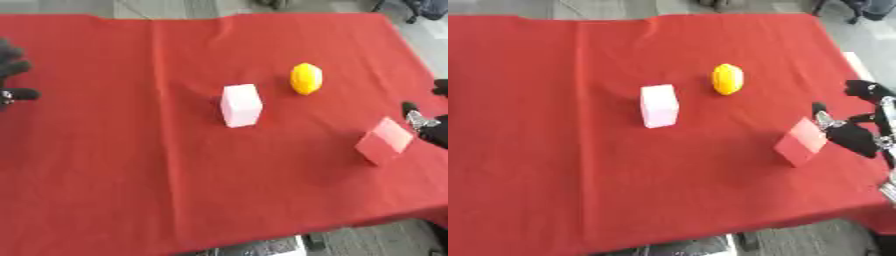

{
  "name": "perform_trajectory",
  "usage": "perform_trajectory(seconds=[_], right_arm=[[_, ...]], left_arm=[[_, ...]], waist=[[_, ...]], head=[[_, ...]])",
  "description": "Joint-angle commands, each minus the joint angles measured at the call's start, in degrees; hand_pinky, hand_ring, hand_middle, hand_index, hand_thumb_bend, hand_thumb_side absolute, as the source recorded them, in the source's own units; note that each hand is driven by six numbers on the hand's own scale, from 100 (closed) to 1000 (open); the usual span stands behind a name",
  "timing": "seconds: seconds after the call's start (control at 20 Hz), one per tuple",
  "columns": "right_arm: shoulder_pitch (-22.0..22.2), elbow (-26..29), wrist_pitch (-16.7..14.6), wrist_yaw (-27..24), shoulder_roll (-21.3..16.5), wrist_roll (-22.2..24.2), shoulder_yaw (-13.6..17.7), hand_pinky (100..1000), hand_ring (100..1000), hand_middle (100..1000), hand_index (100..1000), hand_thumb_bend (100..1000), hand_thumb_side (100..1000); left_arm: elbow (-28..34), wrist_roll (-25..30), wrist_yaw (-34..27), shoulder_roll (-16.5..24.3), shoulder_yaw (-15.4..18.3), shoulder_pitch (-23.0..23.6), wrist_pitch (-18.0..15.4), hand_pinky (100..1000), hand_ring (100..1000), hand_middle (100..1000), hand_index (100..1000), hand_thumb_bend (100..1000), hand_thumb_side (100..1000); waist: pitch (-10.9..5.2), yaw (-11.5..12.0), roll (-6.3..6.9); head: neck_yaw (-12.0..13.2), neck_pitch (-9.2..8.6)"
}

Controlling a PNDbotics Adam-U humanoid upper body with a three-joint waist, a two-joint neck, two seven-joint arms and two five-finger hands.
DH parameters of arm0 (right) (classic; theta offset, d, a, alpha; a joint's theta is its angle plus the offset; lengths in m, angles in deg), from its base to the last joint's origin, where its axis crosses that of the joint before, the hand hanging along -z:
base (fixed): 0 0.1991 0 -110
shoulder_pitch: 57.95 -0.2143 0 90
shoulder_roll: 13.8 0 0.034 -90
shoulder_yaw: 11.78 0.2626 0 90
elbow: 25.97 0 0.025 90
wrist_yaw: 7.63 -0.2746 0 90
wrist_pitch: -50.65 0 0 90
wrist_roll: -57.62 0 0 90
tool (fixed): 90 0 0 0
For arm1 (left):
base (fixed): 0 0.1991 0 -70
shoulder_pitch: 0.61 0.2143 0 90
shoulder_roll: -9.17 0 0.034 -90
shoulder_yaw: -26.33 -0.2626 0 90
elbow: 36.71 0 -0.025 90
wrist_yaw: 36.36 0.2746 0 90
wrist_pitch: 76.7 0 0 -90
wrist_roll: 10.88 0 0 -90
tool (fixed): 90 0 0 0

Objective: Pick up the objects with one hand, pass them to the other hand, and then place them into the box on the other side of the table.

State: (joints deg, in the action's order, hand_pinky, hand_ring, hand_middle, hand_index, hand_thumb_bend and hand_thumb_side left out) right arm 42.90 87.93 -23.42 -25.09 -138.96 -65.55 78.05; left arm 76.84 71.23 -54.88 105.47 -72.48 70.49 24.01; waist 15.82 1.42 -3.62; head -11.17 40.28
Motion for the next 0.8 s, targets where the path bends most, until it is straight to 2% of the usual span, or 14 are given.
perform_trajectory(seconds=[0.05,0.4,0.55,0.8], right_arm=[[-0.3,0.7,0.8,-0.5,-3.9,1.4,0.2,687,928,775,837,347,277],[0.2,0.7,1.1,-1.3,-6.0,5.3,-0.9,708,935,788,852,373,286],[0.5,0.7,1.1,-1.4,-6.6,8.7,-1.2,711,933,787,852,387,283],[-0.3,0.7,1.9,-2.4,-7.6,12.9,-1.3,712,930,781,846,449,227]], left_arm=[[1.0,0.1,0.5,1.6,0.6,-0.2,-0.7,667,840,768,827,100,778],[1.0,0.1,1.4,2.2,0.7,0.4,-0.8,667,841,768,826,100,784],[1.0,0.0,1.6,2.4,0.7,0.6,-0.8,667,841,768,825,100,786],[1.0,0.1,1.7,2.3,0.6,0.6,-0.8,667,841,769,825,100,787]], waist=[[-0.71,-0.3,0.28],[0.07,-1.0,0.42],[0.25,-1.1,0.42],[0.39,-1.2,0.47]], head=[[0.3,-1.3],[1.9,-0.88],[2.1,-0.71],[1.8,-0.64]])
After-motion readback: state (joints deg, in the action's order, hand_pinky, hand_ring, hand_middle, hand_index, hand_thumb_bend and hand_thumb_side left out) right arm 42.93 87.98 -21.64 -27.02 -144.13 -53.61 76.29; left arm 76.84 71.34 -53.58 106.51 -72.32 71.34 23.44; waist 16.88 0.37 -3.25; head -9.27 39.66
